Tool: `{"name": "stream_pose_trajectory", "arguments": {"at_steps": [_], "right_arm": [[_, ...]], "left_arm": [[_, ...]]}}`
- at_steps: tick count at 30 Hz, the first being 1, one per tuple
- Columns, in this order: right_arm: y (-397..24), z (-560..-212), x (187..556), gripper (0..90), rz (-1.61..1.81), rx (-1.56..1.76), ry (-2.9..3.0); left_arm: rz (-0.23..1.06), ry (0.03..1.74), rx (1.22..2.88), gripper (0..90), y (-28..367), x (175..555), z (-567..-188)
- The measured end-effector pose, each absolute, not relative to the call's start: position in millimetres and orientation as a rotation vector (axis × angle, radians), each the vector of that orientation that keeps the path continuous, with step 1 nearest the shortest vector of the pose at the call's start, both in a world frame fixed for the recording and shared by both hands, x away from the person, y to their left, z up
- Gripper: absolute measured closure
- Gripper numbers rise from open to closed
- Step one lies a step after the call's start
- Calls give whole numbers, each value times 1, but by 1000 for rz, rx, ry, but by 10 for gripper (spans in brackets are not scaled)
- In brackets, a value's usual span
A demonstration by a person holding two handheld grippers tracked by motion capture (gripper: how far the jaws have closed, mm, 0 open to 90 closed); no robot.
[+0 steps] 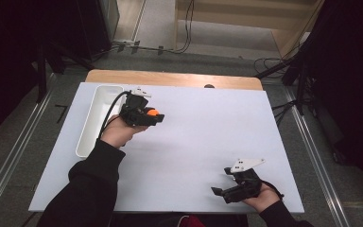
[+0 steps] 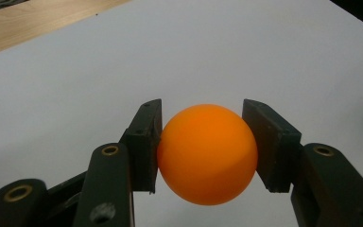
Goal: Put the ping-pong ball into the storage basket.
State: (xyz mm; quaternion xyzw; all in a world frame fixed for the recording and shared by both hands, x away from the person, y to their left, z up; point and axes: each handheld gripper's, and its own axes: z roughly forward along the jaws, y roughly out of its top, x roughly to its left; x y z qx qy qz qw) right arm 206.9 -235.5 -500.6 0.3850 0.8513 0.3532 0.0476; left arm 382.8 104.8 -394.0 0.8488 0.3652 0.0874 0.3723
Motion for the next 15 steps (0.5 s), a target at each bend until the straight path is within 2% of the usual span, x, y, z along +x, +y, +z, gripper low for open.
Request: {"name": "stream_pose_trajectory", "arguments": {"at_steps": [15], "right_arm": [[-234, -500, 209, 98, 1080, 1162, 2601]], "left_arm": [[258, 961, 2170, 499, 117, 382, -389]]}}
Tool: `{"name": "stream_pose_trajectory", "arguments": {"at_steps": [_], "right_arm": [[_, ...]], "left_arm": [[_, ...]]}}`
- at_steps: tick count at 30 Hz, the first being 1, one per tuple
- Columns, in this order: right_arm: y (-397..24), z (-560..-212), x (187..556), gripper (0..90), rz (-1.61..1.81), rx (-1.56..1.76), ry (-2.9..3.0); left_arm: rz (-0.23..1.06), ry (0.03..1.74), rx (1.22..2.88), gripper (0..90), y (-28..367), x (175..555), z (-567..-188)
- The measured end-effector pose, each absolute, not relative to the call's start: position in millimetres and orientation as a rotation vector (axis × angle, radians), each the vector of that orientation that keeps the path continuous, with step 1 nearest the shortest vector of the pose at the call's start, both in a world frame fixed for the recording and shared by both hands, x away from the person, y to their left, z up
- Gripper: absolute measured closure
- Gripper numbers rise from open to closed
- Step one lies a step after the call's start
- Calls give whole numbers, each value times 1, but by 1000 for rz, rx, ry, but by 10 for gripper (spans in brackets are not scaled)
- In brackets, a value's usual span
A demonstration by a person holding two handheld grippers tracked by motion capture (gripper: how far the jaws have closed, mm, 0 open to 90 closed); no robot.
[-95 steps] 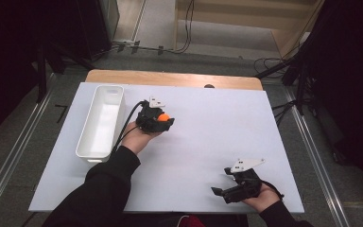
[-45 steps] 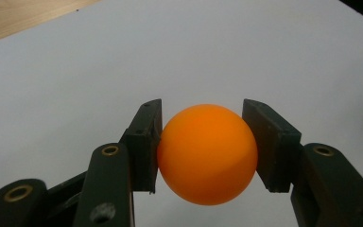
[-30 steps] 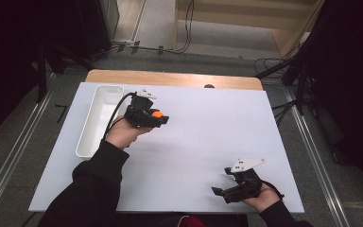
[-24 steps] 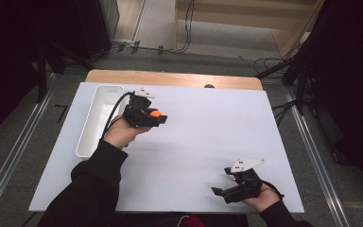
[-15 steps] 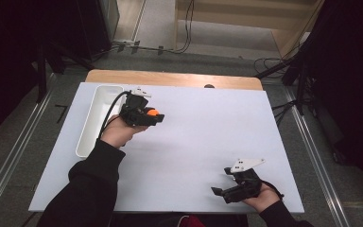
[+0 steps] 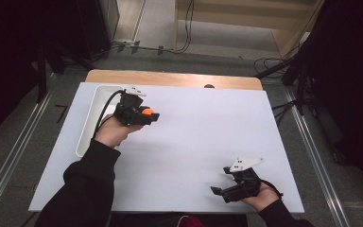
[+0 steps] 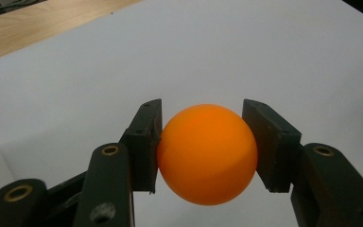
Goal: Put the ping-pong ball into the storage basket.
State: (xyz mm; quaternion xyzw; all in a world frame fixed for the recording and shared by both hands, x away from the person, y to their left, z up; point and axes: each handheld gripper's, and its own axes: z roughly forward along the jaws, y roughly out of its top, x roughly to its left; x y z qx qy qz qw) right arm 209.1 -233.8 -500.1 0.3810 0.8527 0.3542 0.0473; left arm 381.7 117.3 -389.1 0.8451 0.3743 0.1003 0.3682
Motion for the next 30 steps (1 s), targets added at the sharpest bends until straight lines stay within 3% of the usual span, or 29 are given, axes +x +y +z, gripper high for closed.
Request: {"name": "stream_pose_trajectory", "arguments": {"at_steps": [30], "right_arm": [[-230, -500, 213, 98, 1093, 1143, 2613]], "left_arm": [[342, 1053, 2142, 503, 146, 384, -384]]}}
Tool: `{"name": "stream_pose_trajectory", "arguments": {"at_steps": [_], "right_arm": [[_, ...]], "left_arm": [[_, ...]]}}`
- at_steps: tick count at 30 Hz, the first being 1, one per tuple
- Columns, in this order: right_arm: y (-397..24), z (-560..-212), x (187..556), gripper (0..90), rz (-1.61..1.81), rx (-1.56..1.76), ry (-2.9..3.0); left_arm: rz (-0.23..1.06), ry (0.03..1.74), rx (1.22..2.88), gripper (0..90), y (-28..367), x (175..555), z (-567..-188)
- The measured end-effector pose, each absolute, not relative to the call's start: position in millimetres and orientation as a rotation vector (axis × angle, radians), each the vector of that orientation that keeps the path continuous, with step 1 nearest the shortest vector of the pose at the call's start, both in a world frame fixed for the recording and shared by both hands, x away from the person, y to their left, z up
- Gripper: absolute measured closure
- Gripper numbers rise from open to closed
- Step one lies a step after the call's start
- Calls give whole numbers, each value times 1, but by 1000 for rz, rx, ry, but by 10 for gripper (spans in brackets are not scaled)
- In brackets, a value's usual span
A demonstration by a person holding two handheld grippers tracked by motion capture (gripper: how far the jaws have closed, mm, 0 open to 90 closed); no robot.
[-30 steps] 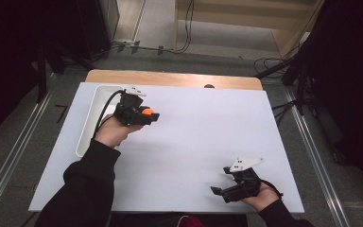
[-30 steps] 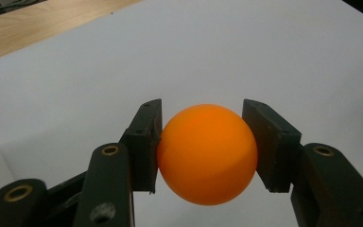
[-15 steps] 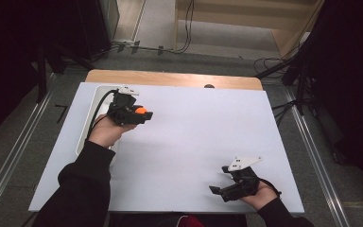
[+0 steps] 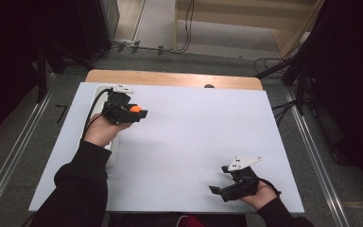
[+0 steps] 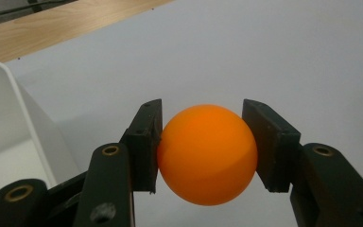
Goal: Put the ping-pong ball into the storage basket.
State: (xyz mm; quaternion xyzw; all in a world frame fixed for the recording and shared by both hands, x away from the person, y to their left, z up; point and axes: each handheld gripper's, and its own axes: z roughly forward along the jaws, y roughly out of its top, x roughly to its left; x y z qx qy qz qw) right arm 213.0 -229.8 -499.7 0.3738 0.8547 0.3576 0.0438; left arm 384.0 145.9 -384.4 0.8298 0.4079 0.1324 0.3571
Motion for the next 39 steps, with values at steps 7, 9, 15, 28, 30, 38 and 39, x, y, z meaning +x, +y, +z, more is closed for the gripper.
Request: {"name": "stream_pose_trajectory", "arguments": {"at_steps": [7, 9, 15, 28, 30, 38, 39], "right_arm": [[-230, -500, 213, 98, 1094, 1142, 2612], [-230, -500, 213, 98, 1093, 1141, 2613], [-230, -500, 213, 98, 1095, 1144, 2608], [-231, -499, 213, 98, 1093, 1149, 2606], [-231, -499, 213, 98, 1095, 1146, 2608], [-231, -499, 212, 98, 1095, 1145, 2607], [-231, -499, 212, 98, 1093, 1145, 2605]], "left_arm": [[354, 1066, 2135, 503, 150, 385, -383], [356, 1068, 2131, 503, 152, 385, -383], [361, 1079, 2129, 503, 156, 386, -382], [376, 1111, 2109, 502, 165, 388, -380], [381, 1113, 2104, 502, 166, 388, -380], [398, 1132, 2099, 502, 173, 389, -380], [402, 1134, 2099, 502, 174, 390, -380]]}}
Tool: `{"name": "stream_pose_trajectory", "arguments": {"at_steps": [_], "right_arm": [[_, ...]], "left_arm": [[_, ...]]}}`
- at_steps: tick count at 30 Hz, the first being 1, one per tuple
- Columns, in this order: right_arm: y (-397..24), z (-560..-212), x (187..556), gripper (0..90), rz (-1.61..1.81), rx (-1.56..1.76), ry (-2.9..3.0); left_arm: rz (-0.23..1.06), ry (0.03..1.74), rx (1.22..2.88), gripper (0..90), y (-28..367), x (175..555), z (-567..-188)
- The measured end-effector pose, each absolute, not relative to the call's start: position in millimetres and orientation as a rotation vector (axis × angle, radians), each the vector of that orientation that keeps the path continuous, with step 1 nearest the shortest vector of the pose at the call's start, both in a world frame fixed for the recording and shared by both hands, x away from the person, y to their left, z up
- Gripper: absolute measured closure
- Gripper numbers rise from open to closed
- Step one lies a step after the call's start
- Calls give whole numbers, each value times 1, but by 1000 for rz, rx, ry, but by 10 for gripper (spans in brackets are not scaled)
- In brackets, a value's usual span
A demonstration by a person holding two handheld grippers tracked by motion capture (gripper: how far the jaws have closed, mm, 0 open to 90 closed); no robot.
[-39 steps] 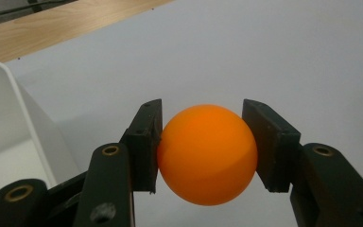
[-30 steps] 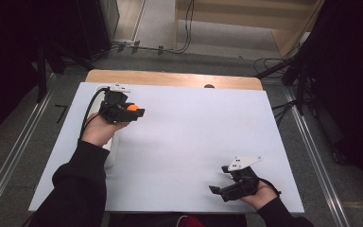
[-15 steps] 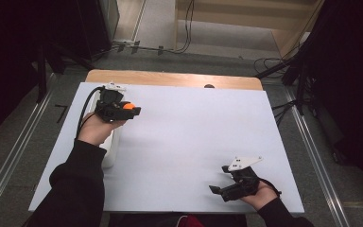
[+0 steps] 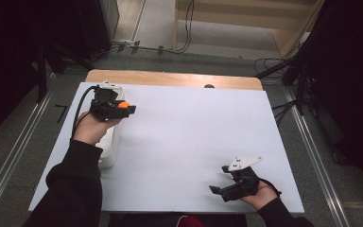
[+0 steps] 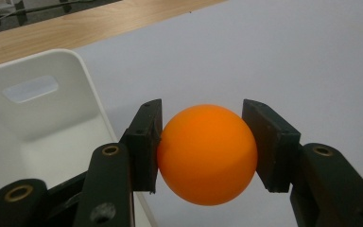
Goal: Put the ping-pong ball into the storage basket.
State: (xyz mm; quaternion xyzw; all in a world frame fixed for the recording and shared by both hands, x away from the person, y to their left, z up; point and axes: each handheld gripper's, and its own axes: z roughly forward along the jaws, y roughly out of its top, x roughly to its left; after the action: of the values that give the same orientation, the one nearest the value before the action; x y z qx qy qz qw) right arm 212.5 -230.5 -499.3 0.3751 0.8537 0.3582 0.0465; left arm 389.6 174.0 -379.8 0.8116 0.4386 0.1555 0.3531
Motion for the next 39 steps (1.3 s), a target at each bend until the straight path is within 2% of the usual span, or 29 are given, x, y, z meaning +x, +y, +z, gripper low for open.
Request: {"name": "stream_pose_trajectory", "arguments": {"at_steps": [39], "right_arm": [[-230, -498, 212, 98, 1100, 1130, 2605]], "left_arm": [[443, 1253, 2046, 501, 214, 397, -382]]}}
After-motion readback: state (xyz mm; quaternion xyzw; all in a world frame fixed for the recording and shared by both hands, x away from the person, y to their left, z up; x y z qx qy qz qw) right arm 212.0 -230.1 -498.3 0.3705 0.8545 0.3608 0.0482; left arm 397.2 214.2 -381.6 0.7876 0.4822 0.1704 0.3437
